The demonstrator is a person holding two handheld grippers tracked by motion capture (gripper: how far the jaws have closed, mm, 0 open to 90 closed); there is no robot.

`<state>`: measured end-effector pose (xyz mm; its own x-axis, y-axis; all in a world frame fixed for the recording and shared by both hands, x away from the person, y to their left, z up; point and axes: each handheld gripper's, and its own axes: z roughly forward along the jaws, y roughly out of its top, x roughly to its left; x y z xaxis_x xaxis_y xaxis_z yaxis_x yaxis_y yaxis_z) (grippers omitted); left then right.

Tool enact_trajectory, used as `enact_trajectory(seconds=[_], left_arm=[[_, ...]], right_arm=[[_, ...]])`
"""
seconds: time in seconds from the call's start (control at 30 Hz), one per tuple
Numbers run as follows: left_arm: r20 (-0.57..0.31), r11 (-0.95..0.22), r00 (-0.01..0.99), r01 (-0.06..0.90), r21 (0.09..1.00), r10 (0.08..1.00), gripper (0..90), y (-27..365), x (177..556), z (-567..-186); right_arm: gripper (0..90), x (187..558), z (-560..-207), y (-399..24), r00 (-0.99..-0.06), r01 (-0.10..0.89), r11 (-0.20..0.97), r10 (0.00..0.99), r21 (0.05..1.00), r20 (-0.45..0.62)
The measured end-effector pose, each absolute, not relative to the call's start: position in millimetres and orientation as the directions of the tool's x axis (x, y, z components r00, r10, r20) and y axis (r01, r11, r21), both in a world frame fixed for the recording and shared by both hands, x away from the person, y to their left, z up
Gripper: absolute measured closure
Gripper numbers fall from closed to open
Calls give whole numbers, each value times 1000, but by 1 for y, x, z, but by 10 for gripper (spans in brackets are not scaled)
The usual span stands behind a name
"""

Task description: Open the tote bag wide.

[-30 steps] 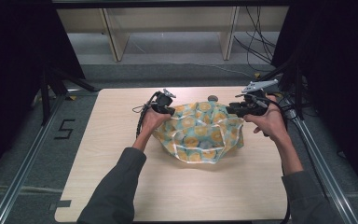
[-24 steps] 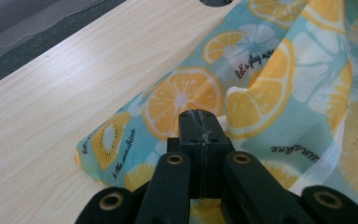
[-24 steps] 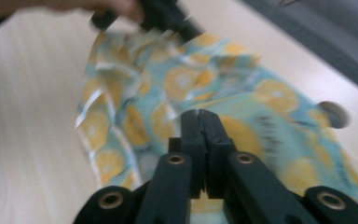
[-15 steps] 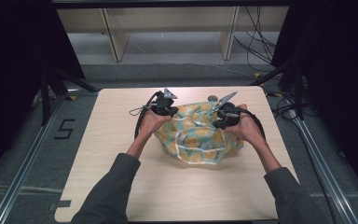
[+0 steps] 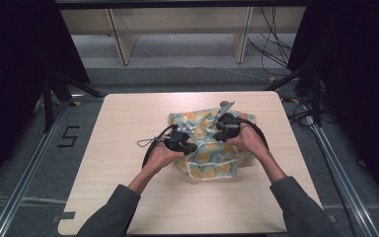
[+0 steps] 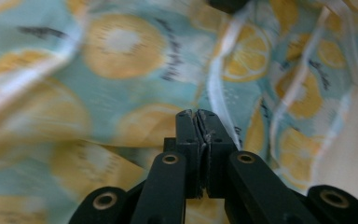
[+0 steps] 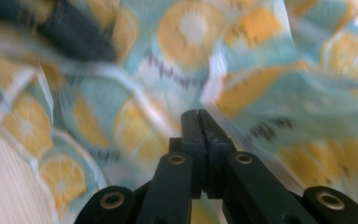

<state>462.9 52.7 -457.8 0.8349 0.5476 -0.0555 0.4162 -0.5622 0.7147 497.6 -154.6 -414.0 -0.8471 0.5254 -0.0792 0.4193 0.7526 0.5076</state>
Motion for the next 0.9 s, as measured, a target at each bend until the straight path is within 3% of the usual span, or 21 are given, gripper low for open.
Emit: enact_trajectory(seconds=[0.13, 0.37, 0.47, 0.57, 0.63, 0.9], left_arm=[[-46, -615, 877, 372, 695, 479, 870, 52, 443, -461], [-58, -594, 872, 378, 710, 486, 871, 58, 424, -467], [-75, -569, 864, 390, 724, 497, 871, 59, 424, -468], [-68, -591, 872, 383, 710, 484, 873, 59, 424, -470], [-70, -605, 879, 380, 700, 471, 874, 59, 422, -472], [-100, -627, 893, 385, 677, 439, 875, 45, 410, -488]], right_arm=[[900, 496, -415, -141, -880, 386, 778, 472, 496, -56], [900, 478, -432, -113, -942, 320, 841, 332, 435, 49], [900, 472, -436, -106, -955, 282, 871, 294, 403, 34], [900, 477, -439, -104, -943, 281, 886, 327, 368, -68], [900, 485, -436, -108, -932, 295, 862, 355, 411, -76], [900, 531, -426, -137, -787, 436, 789, 568, 434, -241]])
